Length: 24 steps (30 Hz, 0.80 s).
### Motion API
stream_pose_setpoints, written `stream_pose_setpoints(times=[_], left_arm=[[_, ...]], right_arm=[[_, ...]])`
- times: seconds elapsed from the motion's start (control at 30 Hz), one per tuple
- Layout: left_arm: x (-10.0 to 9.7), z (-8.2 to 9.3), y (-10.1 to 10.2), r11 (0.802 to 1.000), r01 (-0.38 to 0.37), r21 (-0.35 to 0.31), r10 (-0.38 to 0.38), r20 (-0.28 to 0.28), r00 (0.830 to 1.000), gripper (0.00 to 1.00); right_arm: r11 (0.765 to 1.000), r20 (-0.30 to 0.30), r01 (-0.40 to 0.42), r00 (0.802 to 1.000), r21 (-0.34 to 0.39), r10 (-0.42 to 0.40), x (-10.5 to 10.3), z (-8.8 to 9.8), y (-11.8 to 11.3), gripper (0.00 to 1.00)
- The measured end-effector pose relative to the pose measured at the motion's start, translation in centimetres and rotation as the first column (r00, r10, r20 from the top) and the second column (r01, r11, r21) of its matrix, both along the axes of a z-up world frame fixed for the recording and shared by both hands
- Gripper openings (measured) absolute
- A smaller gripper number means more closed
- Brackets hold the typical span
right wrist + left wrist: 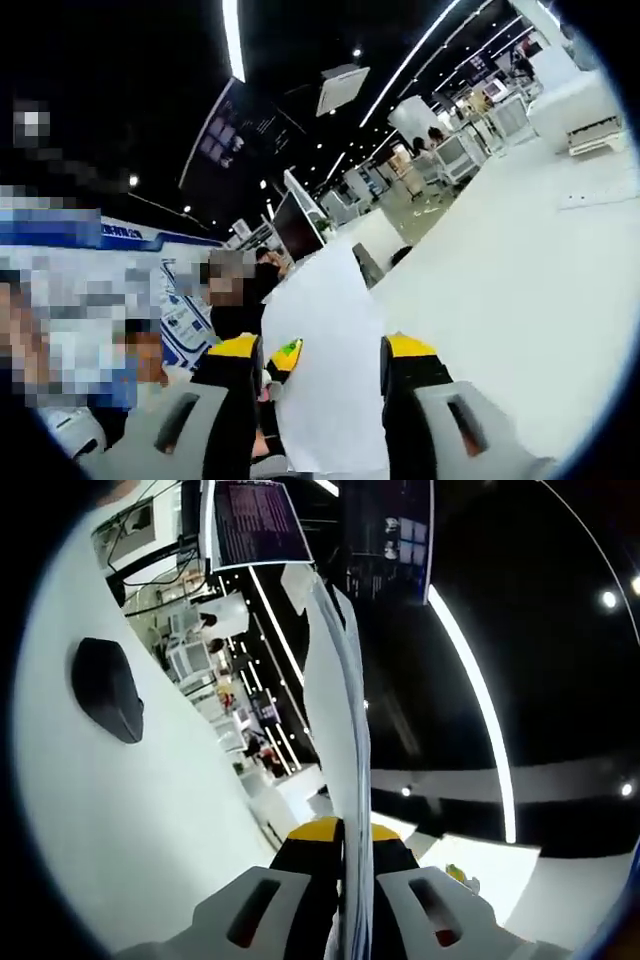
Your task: Organize the stack of printing papers by aligning and flattening the scattered papers on the table
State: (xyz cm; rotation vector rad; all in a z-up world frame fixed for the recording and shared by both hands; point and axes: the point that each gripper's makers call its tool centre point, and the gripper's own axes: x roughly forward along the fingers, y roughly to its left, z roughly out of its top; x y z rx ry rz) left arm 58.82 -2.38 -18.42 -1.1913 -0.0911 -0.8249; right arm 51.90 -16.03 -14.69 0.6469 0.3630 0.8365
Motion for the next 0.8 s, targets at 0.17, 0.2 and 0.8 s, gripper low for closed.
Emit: stream_pose_setpoints(times=[0.17,0.2,0.8], left_arm=[[0.2,0.6,0.6,0.998,0.005,-0.067,-0.006,-0.017,1.000,0.06],[0.2,0.8,0.5,0.997,0.009,-0.075,-0.010,-0.018,1.000,0.06],[-0.4,9.7,1.2,0.956,0.066,-0.284,-0.038,0.102,0.994,0.06]], right_arm=[[0.997,0.007,0.050,0.999,0.054,-0.051,-1.8,-0.9,0.3,0.69],[0.996,0.009,0.070,0.997,0.061,-0.071,-1.9,-1.2,0.3,0.74],[0.974,-0.041,0.157,0.987,0.162,-0.153,-1.8,-5.7,0.9,0.90]])
